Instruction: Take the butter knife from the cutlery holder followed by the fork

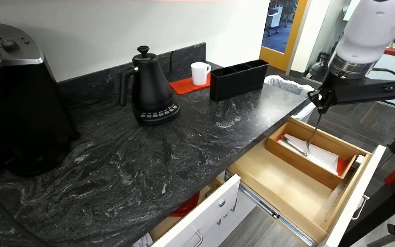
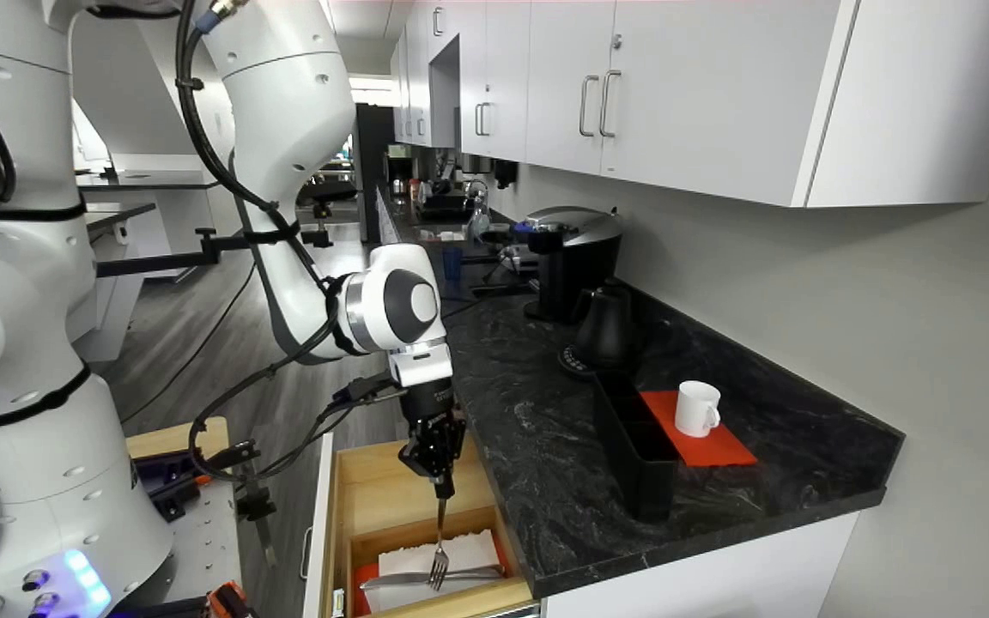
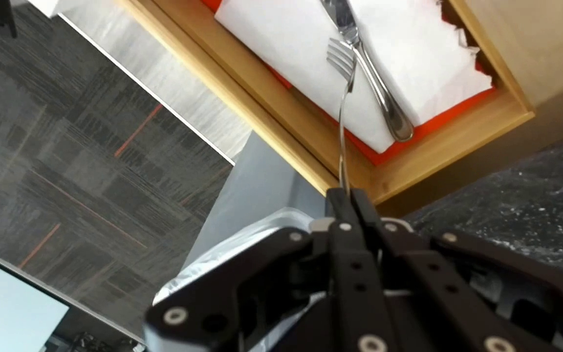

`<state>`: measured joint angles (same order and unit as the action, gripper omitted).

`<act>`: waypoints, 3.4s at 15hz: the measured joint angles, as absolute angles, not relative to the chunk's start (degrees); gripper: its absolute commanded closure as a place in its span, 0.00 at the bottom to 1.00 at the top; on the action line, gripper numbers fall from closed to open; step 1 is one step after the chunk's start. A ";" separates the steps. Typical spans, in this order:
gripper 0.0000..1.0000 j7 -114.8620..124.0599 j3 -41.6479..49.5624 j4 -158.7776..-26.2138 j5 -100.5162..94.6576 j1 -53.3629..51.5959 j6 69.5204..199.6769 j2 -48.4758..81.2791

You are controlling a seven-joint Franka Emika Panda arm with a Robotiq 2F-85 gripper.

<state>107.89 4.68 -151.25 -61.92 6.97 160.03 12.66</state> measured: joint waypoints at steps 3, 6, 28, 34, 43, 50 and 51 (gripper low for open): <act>0.98 107.83 4.61 -150.63 -58.06 6.97 160.01 14.00; 0.98 107.07 4.47 -150.50 -55.07 6.97 159.71 14.06; 0.97 95.00 -1.92 -147.89 -43.35 1.55 149.89 10.13; 0.97 91.35 -0.91 -146.62 -33.77 0.12 143.19 10.32; 0.97 90.67 -0.35 -143.87 -29.34 -1.63 138.24 11.36; 0.97 90.22 1.91 -143.78 -27.57 -1.61 138.35 14.65; 0.97 90.16 2.33 -143.78 -27.42 -1.61 138.36 15.07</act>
